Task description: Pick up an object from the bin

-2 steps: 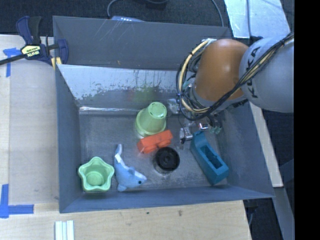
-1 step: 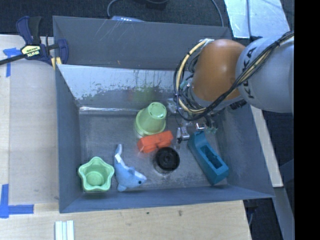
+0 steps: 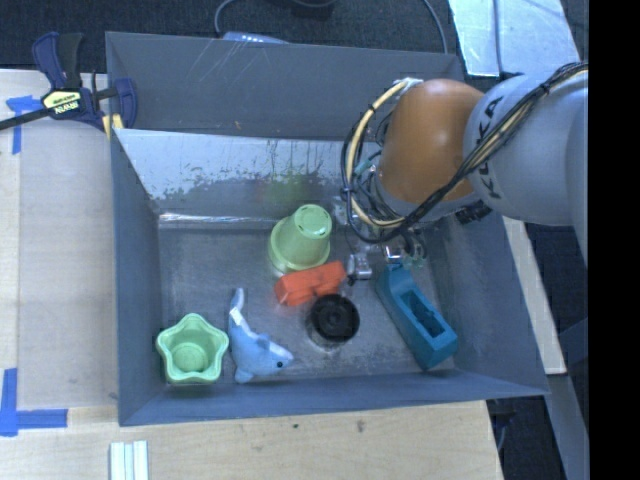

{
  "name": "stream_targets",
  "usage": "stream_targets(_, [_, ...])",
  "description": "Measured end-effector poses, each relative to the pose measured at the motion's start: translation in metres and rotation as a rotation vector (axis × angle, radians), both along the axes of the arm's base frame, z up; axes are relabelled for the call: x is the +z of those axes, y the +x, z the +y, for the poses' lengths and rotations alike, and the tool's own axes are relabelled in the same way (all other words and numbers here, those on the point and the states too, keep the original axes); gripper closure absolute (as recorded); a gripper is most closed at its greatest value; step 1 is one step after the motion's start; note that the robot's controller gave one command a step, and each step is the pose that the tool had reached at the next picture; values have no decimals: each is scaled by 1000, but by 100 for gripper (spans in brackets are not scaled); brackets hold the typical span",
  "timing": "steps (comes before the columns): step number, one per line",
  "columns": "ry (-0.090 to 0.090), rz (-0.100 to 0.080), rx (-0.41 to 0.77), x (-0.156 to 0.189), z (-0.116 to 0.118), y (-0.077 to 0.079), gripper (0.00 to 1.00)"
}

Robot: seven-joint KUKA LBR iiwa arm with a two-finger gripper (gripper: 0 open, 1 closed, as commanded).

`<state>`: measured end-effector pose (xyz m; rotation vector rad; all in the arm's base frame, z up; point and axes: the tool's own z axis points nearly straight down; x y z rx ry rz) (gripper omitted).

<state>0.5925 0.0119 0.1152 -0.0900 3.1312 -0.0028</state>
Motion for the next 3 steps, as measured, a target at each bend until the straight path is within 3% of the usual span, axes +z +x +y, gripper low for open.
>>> stream_targets(1, [3, 0, -99, 1, -7, -2, 0])
stream_targets(2, [0, -2, -61, 3, -10, -2, 0])
stream_targets(3, [1, 2, 258, -6, 5, -16, 0])
